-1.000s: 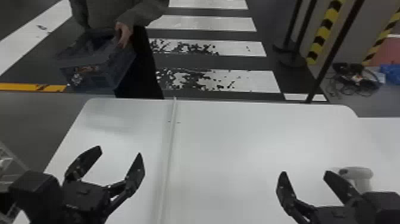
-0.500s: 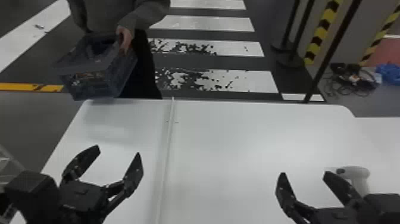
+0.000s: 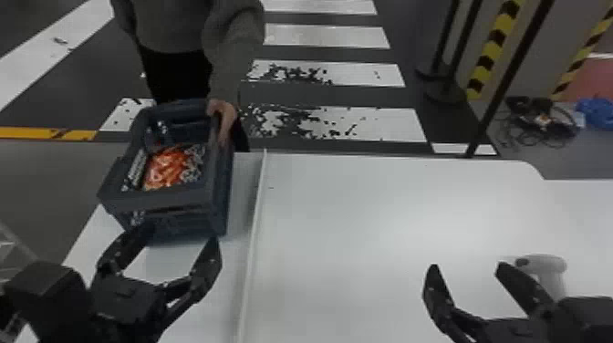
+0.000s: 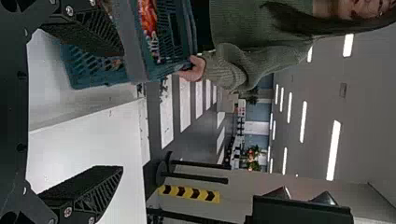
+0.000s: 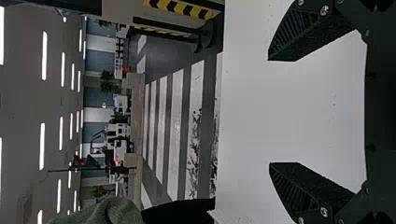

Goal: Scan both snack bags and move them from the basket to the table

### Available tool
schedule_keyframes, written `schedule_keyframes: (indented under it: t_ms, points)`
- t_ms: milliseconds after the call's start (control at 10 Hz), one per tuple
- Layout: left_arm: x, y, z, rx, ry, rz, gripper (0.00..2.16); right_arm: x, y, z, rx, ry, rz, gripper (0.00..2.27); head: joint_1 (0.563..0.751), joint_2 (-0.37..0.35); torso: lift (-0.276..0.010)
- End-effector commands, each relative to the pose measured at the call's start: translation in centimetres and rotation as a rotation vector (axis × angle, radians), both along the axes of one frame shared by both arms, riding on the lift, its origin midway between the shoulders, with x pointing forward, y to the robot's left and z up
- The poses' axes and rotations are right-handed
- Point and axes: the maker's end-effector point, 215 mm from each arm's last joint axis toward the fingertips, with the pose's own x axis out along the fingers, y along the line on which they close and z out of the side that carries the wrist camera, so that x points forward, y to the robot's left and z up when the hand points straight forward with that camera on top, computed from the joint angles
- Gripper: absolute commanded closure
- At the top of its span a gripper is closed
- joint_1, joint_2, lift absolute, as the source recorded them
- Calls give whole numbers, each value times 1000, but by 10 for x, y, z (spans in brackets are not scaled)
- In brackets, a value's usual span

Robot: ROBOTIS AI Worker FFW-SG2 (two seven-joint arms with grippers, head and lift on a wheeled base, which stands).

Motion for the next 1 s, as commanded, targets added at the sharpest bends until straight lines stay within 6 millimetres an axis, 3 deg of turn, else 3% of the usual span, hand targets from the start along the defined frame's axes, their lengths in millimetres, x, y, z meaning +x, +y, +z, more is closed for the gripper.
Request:
schedule_keyframes:
  t_ms: [0,300,600,900]
  points:
    - [0,0,8,-1,-12,0,137,0,-1,0,-1,0,-1,130,695,-22,-98]
    - [5,8,2,16,17,19,137,-2,-1,-2,-2,6,-2,130,695,-19,-98]
    - [12,20,-17,4,101,25,134,-2,-2,-4,-3,10,-4,130,695,-9,-98]
    - [36,36,-30,-7,176,36,134,-4,-4,-6,-7,20,-5,130,695,7,-98]
